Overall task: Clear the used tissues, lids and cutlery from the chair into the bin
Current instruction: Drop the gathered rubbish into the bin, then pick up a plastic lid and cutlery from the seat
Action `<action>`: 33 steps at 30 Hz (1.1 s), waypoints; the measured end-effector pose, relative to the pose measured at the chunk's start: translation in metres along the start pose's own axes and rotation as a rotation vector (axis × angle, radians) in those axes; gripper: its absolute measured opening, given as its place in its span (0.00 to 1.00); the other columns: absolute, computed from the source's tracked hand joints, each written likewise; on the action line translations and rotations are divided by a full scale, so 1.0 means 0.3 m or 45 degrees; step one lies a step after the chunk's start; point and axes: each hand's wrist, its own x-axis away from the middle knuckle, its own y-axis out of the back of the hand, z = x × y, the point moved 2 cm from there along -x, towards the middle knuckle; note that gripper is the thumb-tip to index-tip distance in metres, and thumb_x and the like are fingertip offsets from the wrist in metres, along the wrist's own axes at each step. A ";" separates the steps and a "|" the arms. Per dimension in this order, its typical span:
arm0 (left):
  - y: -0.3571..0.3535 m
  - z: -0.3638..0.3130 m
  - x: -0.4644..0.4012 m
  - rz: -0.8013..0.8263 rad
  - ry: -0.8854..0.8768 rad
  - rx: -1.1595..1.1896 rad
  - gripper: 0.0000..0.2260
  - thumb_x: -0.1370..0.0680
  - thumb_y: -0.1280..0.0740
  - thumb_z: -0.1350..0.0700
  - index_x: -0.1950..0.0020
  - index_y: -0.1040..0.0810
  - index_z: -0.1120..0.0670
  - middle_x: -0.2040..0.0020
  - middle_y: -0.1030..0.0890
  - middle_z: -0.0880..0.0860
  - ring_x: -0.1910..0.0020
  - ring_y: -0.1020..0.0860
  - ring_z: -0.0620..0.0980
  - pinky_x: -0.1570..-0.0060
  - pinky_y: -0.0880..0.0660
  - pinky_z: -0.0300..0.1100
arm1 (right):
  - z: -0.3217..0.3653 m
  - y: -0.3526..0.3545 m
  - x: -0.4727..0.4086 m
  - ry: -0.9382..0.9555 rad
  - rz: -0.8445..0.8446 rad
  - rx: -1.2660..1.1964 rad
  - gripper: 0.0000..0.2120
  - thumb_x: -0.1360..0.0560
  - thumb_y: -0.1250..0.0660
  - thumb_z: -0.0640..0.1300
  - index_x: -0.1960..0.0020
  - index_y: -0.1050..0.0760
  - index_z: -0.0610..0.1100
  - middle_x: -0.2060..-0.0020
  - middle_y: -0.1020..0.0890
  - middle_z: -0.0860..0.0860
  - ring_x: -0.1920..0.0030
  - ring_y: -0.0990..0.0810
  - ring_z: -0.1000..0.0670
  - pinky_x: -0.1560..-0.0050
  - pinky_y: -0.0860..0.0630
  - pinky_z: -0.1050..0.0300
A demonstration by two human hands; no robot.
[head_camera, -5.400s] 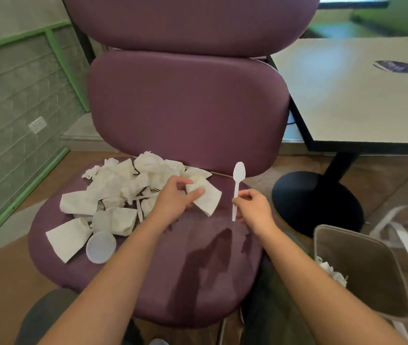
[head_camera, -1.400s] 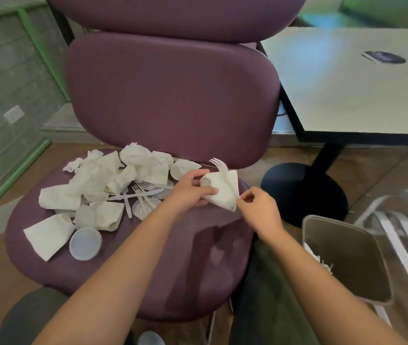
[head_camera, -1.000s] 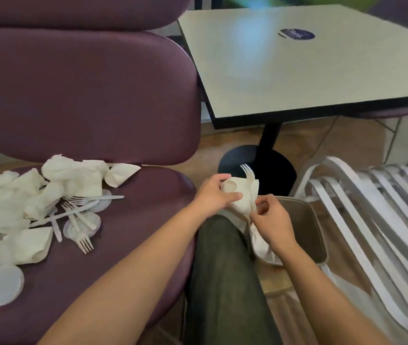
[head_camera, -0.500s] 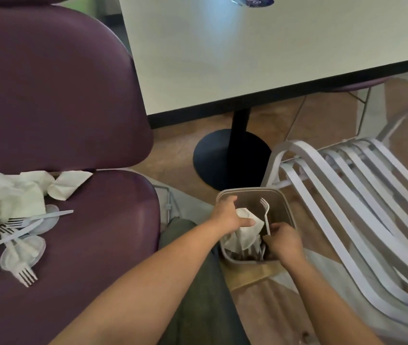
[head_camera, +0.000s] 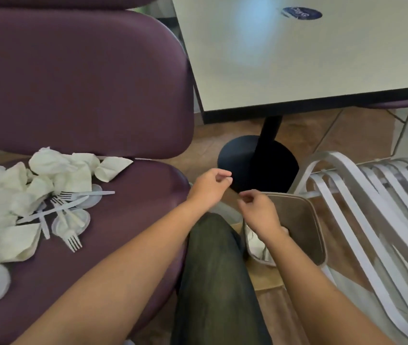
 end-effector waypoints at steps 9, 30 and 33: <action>0.386 0.245 0.139 -0.382 0.170 0.038 0.03 0.23 0.34 0.49 0.52 0.22 0.40 0.56 0.19 0.42 0.51 0.19 0.47 0.46 0.24 0.46 | 0.329 -0.258 0.073 0.220 0.139 -0.107 0.09 0.24 0.34 0.43 0.45 0.20 0.47 0.52 0.18 0.52 0.49 0.21 0.52 0.46 0.26 0.57; 0.716 0.710 0.534 -0.857 0.612 -0.093 0.25 0.28 0.26 0.57 0.37 0.33 0.60 0.38 0.32 0.60 0.42 0.29 0.57 0.45 0.31 0.46 | 0.656 -0.859 0.187 0.560 0.639 0.357 0.07 0.26 0.33 0.44 0.49 0.19 0.48 0.48 0.16 0.51 0.46 0.20 0.49 0.44 0.23 0.53; 0.734 0.711 0.549 -0.845 0.641 0.066 0.24 0.27 0.28 0.56 0.35 0.32 0.57 0.42 0.26 0.54 0.50 0.28 0.49 0.50 0.29 0.44 | 0.675 -0.926 0.181 0.591 0.662 0.391 0.07 0.27 0.32 0.44 0.50 0.19 0.47 0.50 0.16 0.50 0.47 0.19 0.47 0.48 0.23 0.55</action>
